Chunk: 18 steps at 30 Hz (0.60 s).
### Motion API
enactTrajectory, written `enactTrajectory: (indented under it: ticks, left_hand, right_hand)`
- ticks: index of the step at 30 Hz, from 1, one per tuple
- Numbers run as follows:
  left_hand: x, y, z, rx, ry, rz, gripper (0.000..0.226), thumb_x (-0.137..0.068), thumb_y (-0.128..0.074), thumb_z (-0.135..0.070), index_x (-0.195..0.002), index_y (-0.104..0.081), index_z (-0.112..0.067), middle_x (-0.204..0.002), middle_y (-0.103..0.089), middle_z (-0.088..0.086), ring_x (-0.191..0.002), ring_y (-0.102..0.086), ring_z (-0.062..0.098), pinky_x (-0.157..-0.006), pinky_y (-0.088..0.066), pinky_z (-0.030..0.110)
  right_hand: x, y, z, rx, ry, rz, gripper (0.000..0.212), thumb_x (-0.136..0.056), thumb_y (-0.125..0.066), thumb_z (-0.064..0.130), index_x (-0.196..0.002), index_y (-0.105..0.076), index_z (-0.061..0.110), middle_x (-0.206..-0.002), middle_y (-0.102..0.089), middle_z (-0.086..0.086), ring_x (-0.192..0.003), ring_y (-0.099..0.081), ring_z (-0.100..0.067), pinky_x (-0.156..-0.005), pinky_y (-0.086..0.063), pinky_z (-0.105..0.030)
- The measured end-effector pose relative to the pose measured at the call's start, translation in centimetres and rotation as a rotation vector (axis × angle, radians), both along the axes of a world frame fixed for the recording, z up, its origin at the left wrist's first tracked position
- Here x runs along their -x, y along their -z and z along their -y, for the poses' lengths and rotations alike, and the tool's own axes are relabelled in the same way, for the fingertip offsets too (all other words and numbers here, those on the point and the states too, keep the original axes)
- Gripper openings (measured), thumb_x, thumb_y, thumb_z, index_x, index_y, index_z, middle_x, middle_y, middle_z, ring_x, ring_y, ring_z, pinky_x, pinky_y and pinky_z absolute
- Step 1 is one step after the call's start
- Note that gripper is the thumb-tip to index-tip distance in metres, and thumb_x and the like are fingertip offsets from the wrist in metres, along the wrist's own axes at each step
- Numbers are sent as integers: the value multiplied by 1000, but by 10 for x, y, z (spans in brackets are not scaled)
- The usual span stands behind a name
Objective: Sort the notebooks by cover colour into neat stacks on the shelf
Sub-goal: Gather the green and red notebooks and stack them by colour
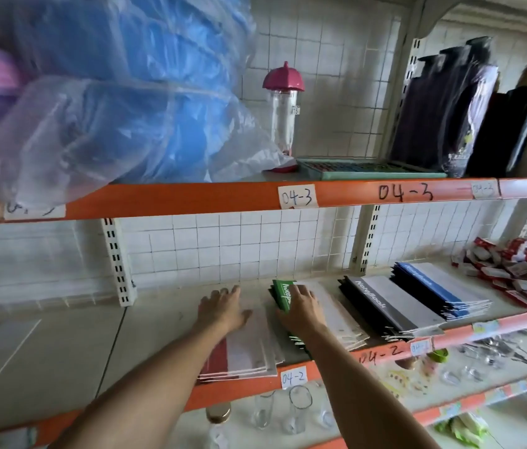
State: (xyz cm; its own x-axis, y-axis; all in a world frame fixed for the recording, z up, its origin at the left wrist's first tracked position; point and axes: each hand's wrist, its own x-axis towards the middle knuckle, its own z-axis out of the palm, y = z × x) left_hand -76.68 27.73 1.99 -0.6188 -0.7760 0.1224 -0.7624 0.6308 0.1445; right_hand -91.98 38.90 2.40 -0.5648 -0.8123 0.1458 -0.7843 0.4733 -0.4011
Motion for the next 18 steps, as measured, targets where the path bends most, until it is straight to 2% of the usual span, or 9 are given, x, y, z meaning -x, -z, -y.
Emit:
enactTrajectory:
  ticks: [5,11,14,18]
  left_hand:
    - [-77,4,32,-29,-86,-33,58,-96,-51,-51,-144,-36,-23,-133,-57,7,-118,-54,27,-93,-47,40]
    - [-205,3,74,18,-188,80,58,-93,-46,-58,-140,-41,-23,-137,-53,8,-129,-46,29,-101,-38,42]
    - [-276,14,96,-27,-301,60,62,-94,-46,-58,-145,-37,-24,-140,-52,7,-131,-44,29,-103,-37,42]
    - [-371,39,119,-84,-424,26,61,-92,-47,-58,-141,-40,-22,-136,-54,7,-128,-46,29,-101,-40,42]
  right_hand:
    - [-71,-2,42,17,-66,-25,67,-86,-63,49,-141,-42,18,-147,-43,-4,-133,-40,-26,-108,-36,-36]
    - [-192,6,102,-5,-206,27,66,-86,-62,47,-141,-42,17,-146,-43,-6,-132,-40,-28,-109,-34,-37]
    - [-261,17,126,-34,-289,48,69,-86,-63,48,-144,-41,17,-148,-41,-5,-133,-40,-28,-110,-34,-37]
    - [-348,39,151,-102,-400,48,66,-87,-62,46,-144,-41,18,-147,-41,-4,-134,-40,-27,-109,-34,-35]
